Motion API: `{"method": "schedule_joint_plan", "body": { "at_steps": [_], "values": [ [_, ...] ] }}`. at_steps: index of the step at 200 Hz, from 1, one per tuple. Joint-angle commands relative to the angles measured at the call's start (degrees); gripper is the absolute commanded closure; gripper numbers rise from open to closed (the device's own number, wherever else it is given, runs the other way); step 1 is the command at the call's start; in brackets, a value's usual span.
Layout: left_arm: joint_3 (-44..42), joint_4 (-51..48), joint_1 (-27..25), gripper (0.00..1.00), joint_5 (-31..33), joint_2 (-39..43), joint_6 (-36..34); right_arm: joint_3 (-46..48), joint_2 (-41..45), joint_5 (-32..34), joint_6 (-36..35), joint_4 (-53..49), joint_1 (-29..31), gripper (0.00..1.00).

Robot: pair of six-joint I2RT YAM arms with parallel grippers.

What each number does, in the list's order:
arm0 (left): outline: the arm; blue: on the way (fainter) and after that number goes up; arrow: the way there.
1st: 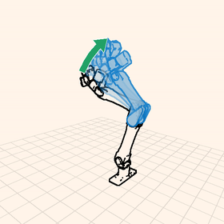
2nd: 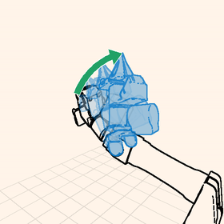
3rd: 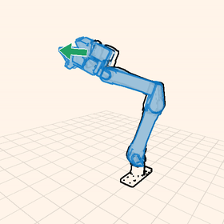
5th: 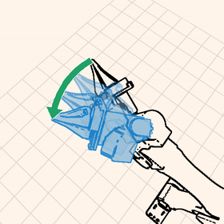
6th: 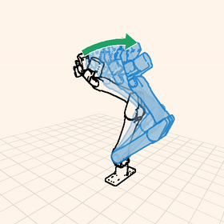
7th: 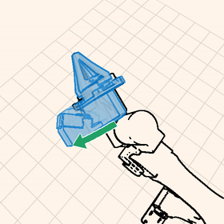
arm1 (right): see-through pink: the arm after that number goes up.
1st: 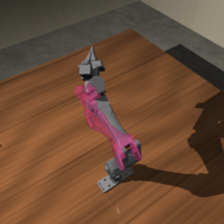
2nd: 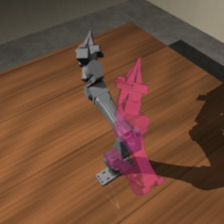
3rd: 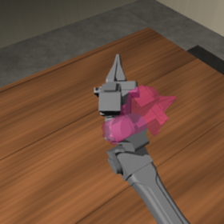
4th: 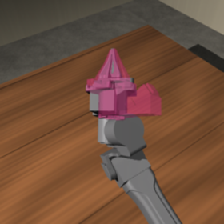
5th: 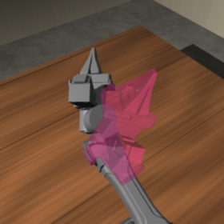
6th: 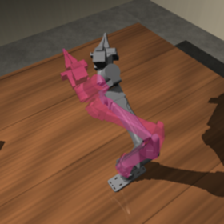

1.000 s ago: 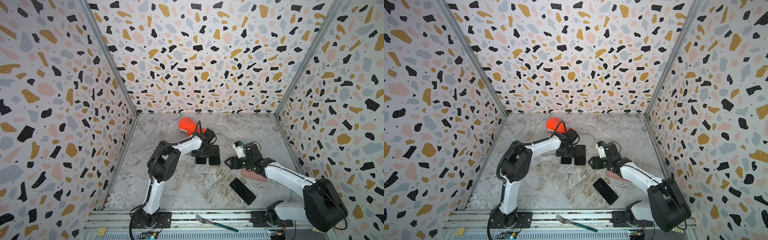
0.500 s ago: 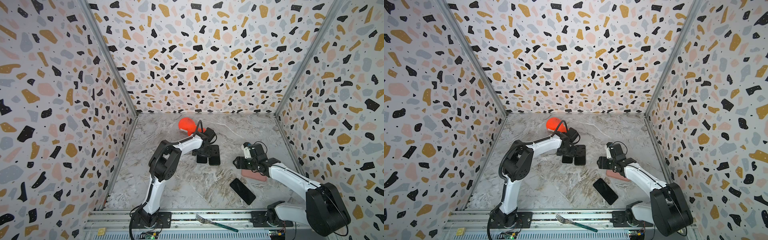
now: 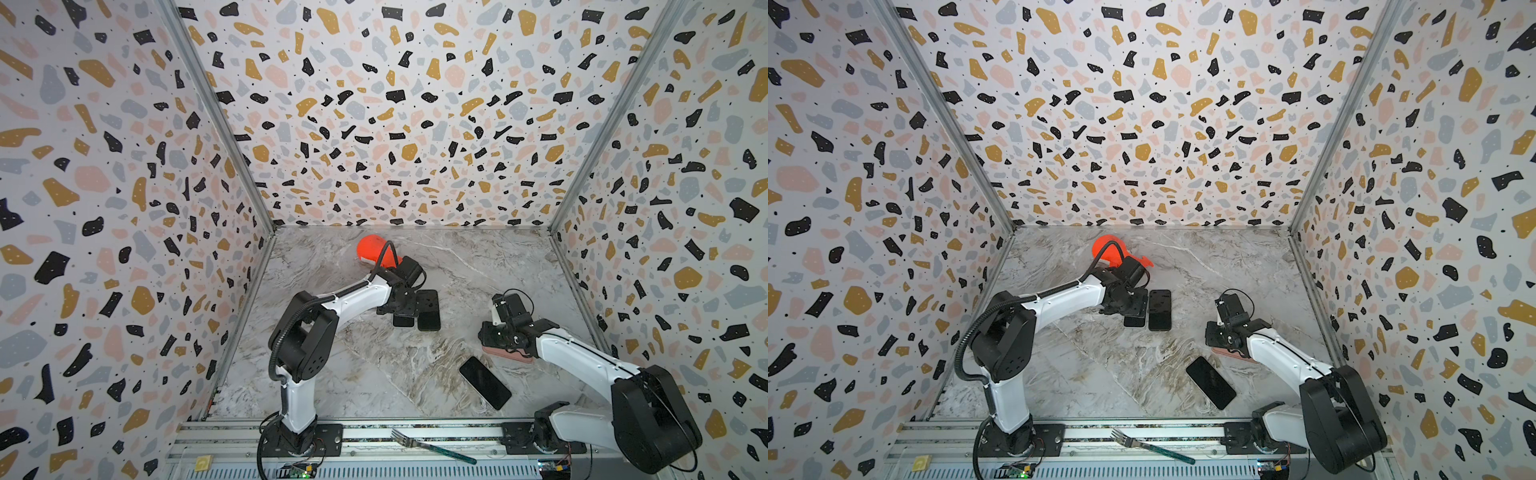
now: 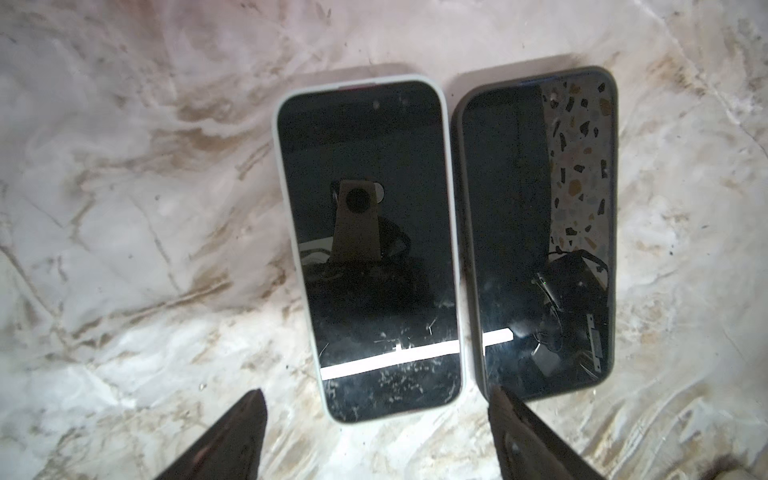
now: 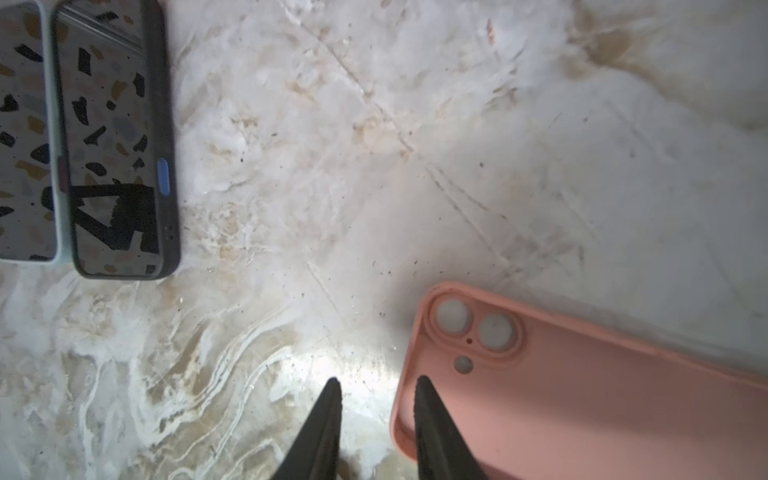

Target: Put the phone into the phone case

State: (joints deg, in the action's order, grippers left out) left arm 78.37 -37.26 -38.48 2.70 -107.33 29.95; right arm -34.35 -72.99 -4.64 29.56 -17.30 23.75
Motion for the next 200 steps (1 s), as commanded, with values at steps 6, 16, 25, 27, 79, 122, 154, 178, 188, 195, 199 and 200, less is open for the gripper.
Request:
{"method": "schedule_joint_plan", "body": {
  "at_steps": [6, 16, 25, 27, 79, 122, 154, 178, 188, 195, 199, 200],
  "values": [
    [-3.3, 1.7, 0.5, 0.16, -1.3, 3.6, -0.8, 0.2, -1.5, 3.3, 2.5, -2.2, 2.5, 0.69],
    [-4.5, 2.0, 0.6, 0.16, -1.4, 4.6, -0.9, 0.5, -2.0, 4.2, 3.0, -2.1, 3.0, 0.70],
    [-5.6, 2.3, 0.7, 0.16, -1.6, 5.4, -1.0, 0.8, -2.4, 4.8, 3.4, -2.1, 3.5, 0.70],
    [-5.8, 2.4, 0.7, 0.16, -1.6, 5.5, -1.0, 0.8, -2.5, 4.9, 3.4, -2.1, 3.6, 0.70],
    [-10.5, 5.0, 1.0, 0.16, -3.4, 8.1, -1.1, 0.0, -2.6, 7.4, 4.9, -3.6, 5.4, 0.72],
    [-11.6, 5.5, 1.0, 0.16, -3.7, 9.1, -1.2, -2.1, 0.9, 10.8, 5.0, -7.2, 5.5, 0.67],
    [-12.6, 6.2, 1.1, 0.16, -4.0, 9.6, -1.0, -0.1, 0.5, 12.0, 5.1, -6.2, 5.5, 0.62],
    [-13.4, 6.6, 1.1, 0.16, -4.2, 9.8, -0.7, 1.0, -1.7, 11.2, 5.0, -4.4, 5.5, 0.66],
    [-13.7, 6.9, 1.1, 0.16, -4.3, 9.9, -0.7, 1.1, -2.7, 11.1, 4.7, -3.9, 5.6, 0.69],
    [-14.0, 6.9, 1.1, 0.16, -4.3, 9.9, -0.7, 1.2, -3.1, 11.0, 4.6, -3.5, 5.6, 0.70],
    [-14.0, 6.9, 1.1, 0.16, -4.3, 9.9, -0.7, 1.2, -3.4, 10.9, 4.6, -3.4, 5.6, 0.72],
    [-14.0, 6.9, 1.1, 0.16, -4.3, 9.9, -0.7, 1.2, -3.4, 11.0, 4.6, -3.4, 5.6, 0.72]
  ]
}}
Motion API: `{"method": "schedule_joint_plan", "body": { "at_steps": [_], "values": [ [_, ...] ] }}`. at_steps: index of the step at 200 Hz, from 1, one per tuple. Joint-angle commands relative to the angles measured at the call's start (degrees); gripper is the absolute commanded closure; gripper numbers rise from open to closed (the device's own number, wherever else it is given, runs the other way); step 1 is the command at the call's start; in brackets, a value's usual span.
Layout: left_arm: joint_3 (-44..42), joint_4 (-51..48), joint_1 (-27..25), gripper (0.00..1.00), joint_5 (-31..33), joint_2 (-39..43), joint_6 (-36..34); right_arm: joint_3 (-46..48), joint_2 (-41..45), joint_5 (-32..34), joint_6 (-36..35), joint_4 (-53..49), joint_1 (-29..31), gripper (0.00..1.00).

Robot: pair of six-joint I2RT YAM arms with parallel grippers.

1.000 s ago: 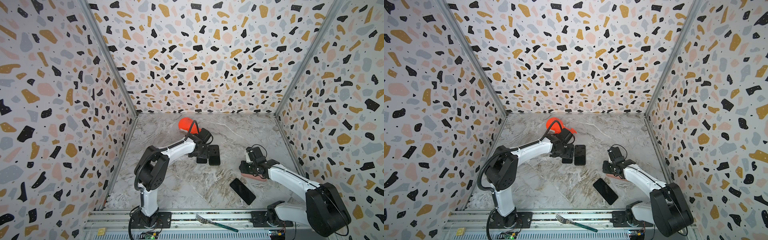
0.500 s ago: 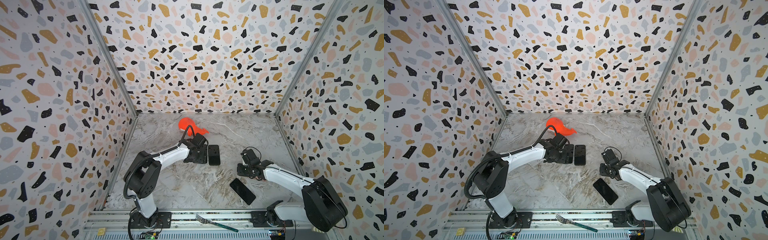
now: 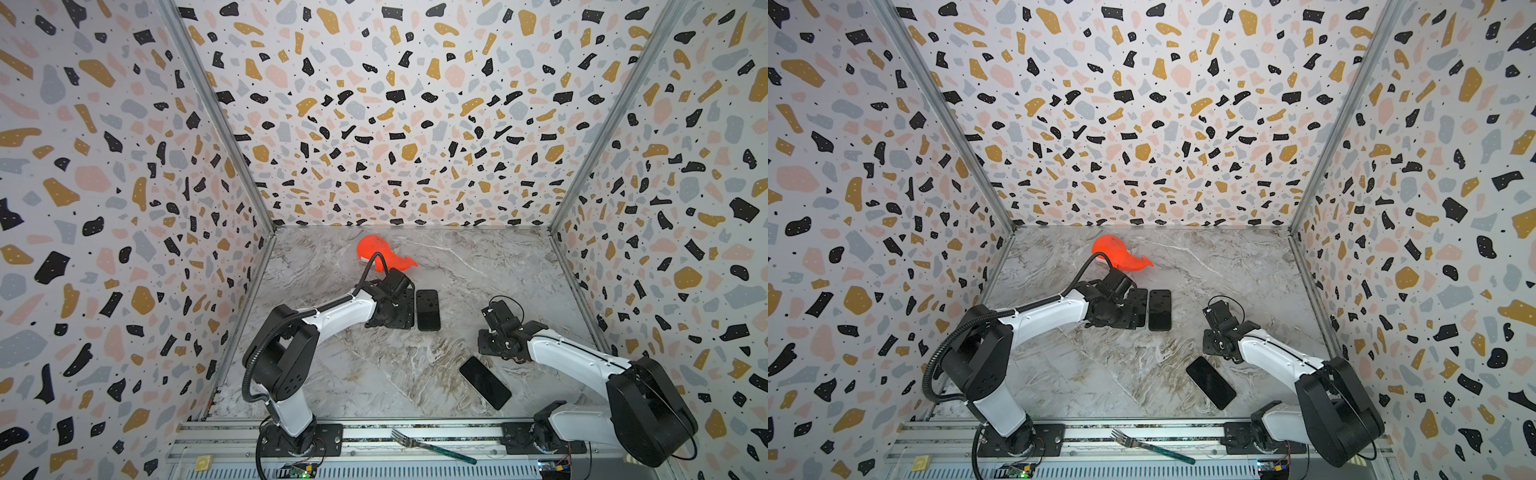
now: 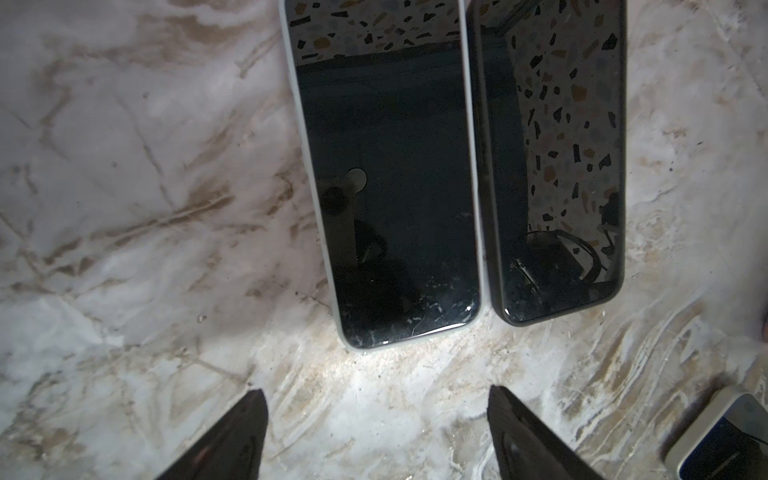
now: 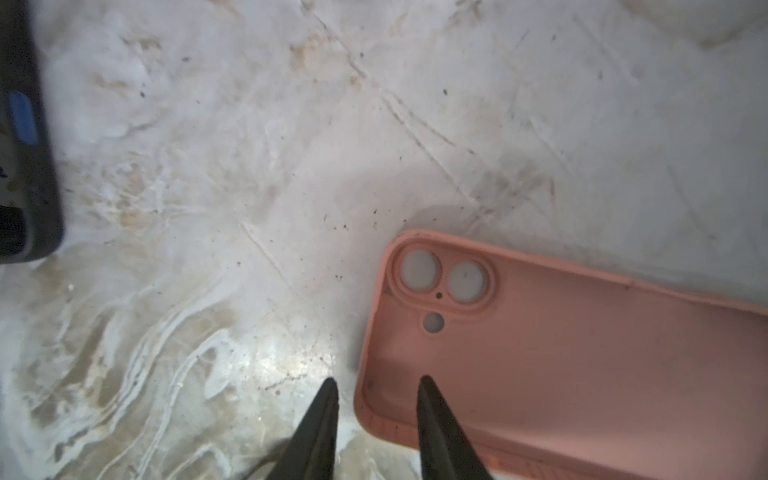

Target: Put the phone into the phone case

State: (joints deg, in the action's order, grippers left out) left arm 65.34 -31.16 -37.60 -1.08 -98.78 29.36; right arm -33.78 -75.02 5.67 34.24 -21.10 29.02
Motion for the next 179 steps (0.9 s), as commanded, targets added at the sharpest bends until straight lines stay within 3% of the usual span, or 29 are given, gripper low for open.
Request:
{"method": "schedule_joint_plan", "body": {
  "at_steps": [1, 57, 103, 137, 179],
  "values": [
    [-1.1, 0.8, 0.3, 0.16, -0.5, 1.3, -0.1, 0.6, -1.5, 0.6, -0.1, 0.4, 0.3, 0.72],
    [-2.7, 1.2, 0.3, 0.16, 0.0, 2.4, 0.2, -0.8, -0.3, -1.0, -0.8, -0.9, 0.3, 1.00],
    [-6.6, 3.2, 0.3, 0.16, -0.9, 5.4, 1.8, -5.9, 1.3, -0.6, 0.1, -6.8, 1.9, 1.00],
    [-10.8, 4.0, 1.0, 0.16, -0.6, 10.0, 1.9, -13.2, 2.7, 0.3, 5.1, -12.6, 8.9, 1.00],
    [-15.5, 4.1, 3.4, 0.16, -1.6, 15.4, -0.3, -17.5, 1.0, -1.6, 17.3, -12.6, 20.8, 1.00]
  ]
}}
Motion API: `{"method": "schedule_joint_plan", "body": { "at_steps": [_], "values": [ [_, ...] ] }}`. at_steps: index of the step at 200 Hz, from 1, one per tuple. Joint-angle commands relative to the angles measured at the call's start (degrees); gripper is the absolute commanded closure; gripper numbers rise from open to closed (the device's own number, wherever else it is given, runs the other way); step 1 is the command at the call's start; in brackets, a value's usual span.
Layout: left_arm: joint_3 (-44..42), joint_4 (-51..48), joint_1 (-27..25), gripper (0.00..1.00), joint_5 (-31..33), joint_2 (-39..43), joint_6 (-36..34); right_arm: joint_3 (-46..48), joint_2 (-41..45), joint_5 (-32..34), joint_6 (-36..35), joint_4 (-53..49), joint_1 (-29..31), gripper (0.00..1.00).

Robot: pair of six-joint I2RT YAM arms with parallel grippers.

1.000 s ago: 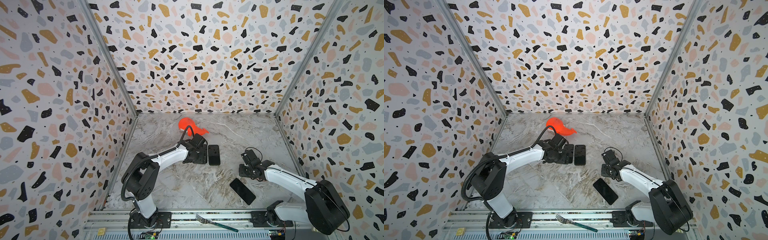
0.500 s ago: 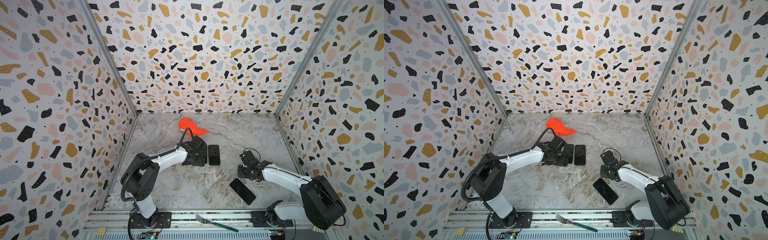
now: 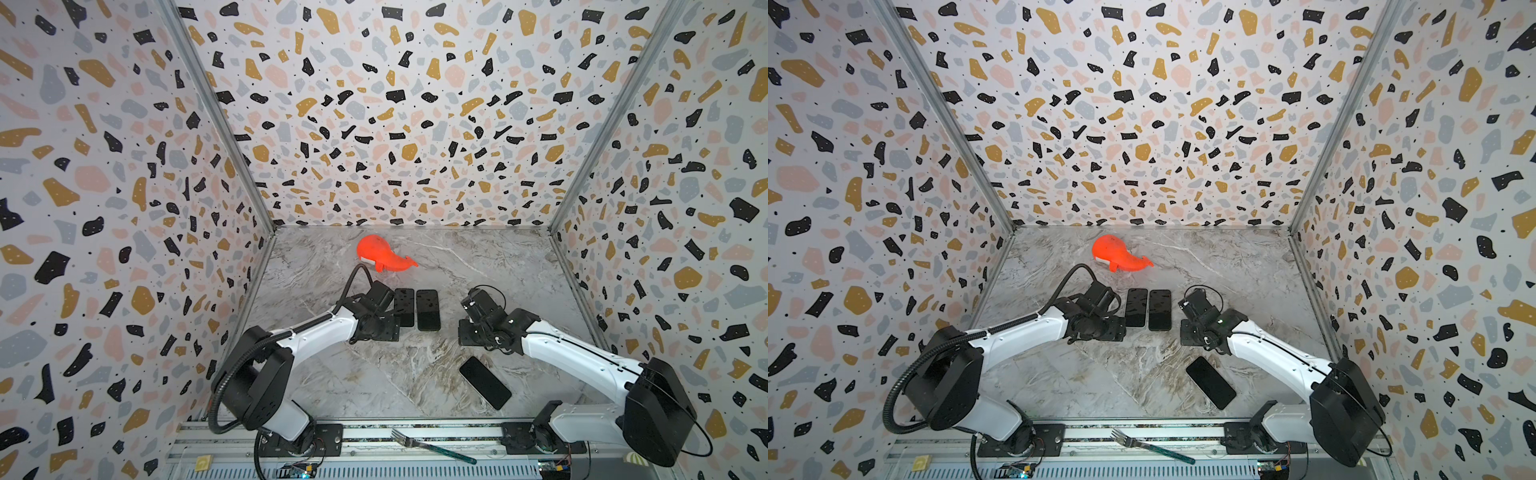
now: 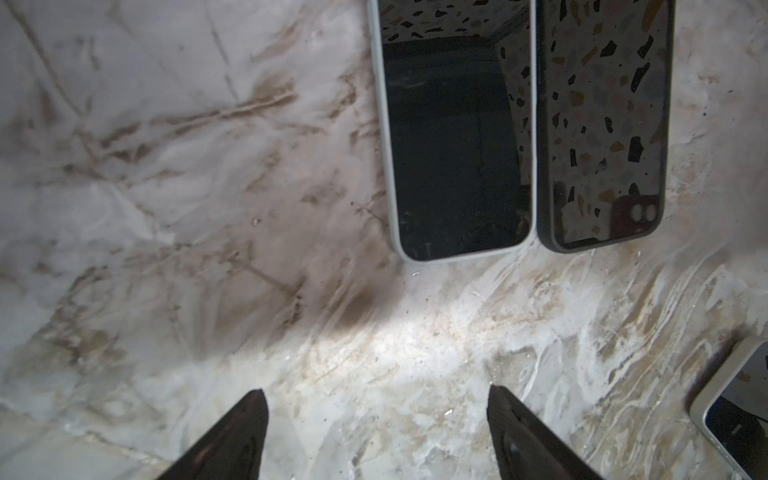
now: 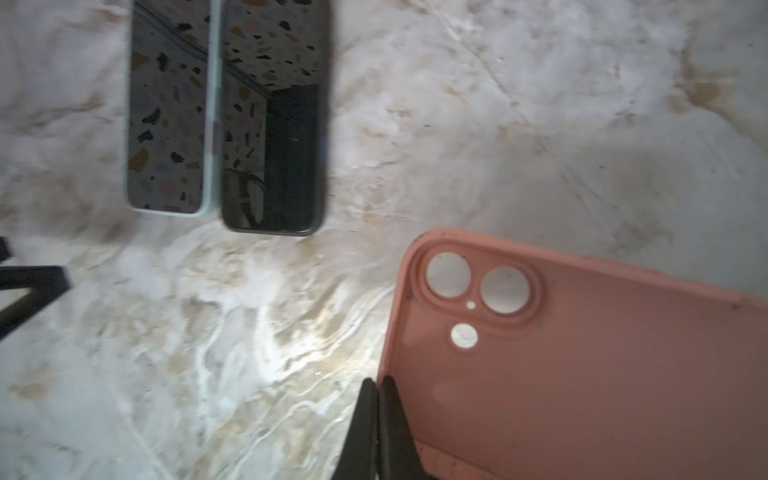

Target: Put the phone into the phone case

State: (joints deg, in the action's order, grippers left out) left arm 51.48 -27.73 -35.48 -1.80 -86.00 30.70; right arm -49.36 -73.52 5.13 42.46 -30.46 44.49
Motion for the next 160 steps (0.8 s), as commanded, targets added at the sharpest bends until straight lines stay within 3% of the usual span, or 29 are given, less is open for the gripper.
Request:
{"method": "schedule_joint_plan", "body": {
  "at_steps": [1, 57, 108, 131, 160],
  "values": [
    [-1.7, 0.6, 1.3, 0.16, -0.8, 2.7, -1.7, -2.0, -0.7, -1.2, 9.3, -3.2, 5.6, 1.00],
    [-6.3, 2.2, 2.0, 0.16, -3.9, 9.4, -0.3, -2.0, -8.4, -7.7, 28.1, 13.0, 19.6, 1.00],
    [-9.2, 1.7, 2.0, 0.16, -3.9, 14.2, 0.4, -1.4, -16.5, -10.8, 36.6, 25.5, 22.5, 0.96],
    [-10.2, 2.1, 2.0, 0.16, -3.7, 15.3, 0.9, -0.7, -17.1, -11.7, 36.5, 29.1, 22.1, 0.84],
    [-11.5, 2.3, 2.0, 0.16, -4.9, 15.9, 1.5, -2.1, -16.0, -14.5, 27.8, 26.0, 19.4, 0.68]
  ]
}}
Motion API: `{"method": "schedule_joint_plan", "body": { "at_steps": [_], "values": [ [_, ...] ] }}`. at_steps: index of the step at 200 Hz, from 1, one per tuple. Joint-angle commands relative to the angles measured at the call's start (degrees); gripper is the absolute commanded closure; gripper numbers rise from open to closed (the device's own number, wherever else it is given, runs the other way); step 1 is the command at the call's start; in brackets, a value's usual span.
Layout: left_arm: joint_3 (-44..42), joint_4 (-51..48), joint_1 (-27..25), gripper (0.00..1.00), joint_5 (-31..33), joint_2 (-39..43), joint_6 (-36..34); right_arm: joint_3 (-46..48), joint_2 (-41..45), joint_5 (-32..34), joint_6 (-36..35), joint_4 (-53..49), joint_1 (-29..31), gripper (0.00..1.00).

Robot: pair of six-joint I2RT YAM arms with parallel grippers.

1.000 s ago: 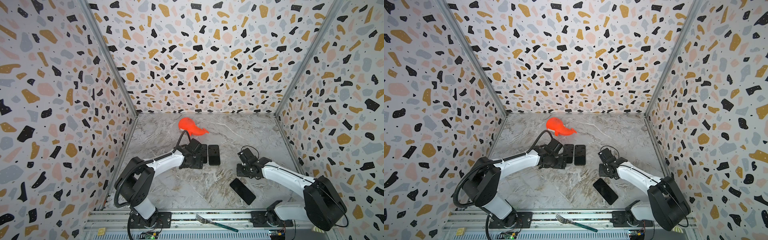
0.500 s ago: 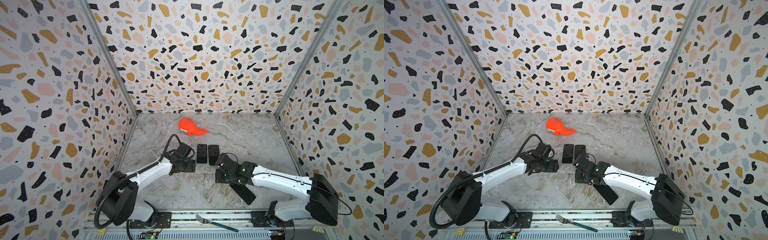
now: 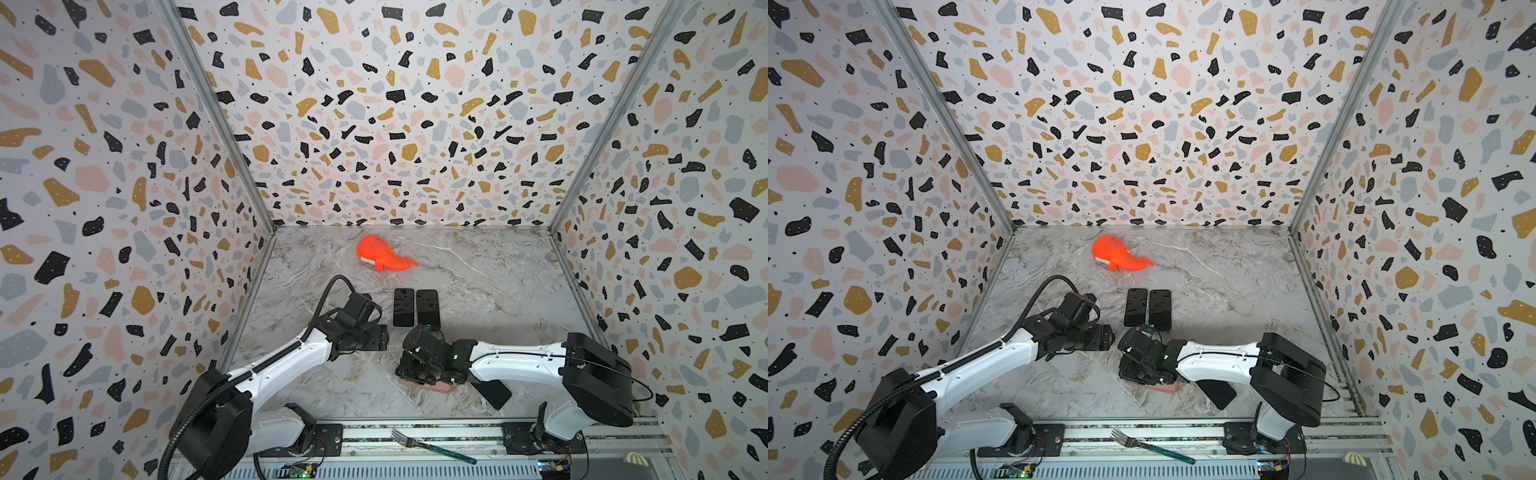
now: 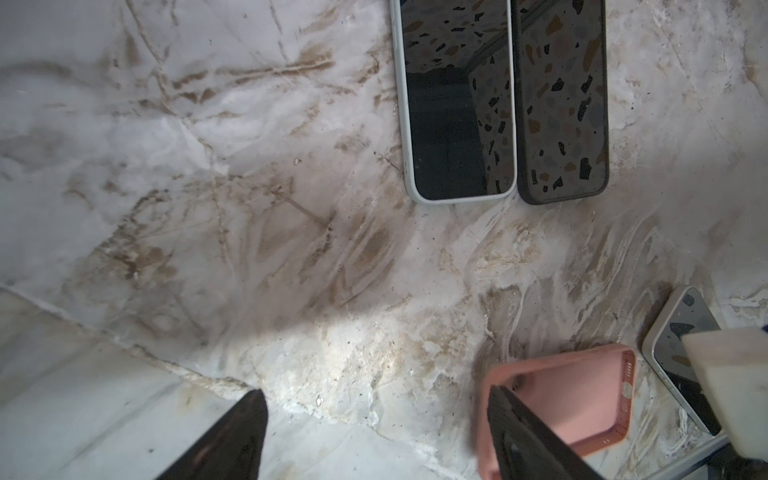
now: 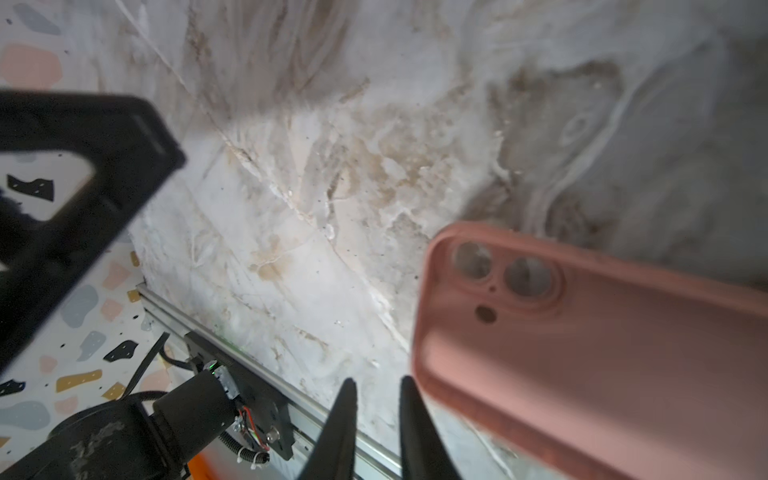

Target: Put the phone into the phone case

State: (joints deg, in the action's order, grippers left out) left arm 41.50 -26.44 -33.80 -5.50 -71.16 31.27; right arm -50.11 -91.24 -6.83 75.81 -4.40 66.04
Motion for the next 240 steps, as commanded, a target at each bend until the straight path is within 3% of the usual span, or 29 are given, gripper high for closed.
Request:
{"method": "schedule_joint_plan", "body": {
  "at_steps": [1, 37, 65, 100, 129, 188, 240],
  "values": [
    [-1.5, 1.0, 0.3, 0.16, -1.2, 1.1, 1.0, -1.4, 1.9, -2.7, -5.9, -0.2, -2.3, 0.67],
    [-5.4, 2.6, -0.4, 0.17, -5.5, 3.9, 2.3, 0.0, 9.8, -0.2, -28.7, -7.9, -5.7, 0.57],
    [-7.5, 2.3, -2.6, 0.17, -5.8, 6.7, 4.3, -1.7, 10.3, 2.7, -46.5, -19.1, -8.8, 0.57],
    [-9.8, 4.1, -2.8, 0.18, -7.2, 7.0, 6.1, -2.0, 7.8, 3.2, -63.5, -21.4, -8.5, 0.65],
    [-11.3, 6.9, -3.2, 0.19, -9.7, 7.1, 7.6, -3.1, 5.3, 3.7, -68.1, -20.8, -8.6, 0.65],
    [-13.0, 9.6, -3.6, 0.19, -10.3, 6.7, 9.9, -1.6, 1.6, 3.6, -70.1, -17.9, -9.8, 0.66],
    [-13.1, 11.7, -4.5, 0.19, -10.3, 3.6, 10.1, -2.8, -3.1, 2.2, -71.0, -16.9, -9.9, 0.78]
  ]
}}
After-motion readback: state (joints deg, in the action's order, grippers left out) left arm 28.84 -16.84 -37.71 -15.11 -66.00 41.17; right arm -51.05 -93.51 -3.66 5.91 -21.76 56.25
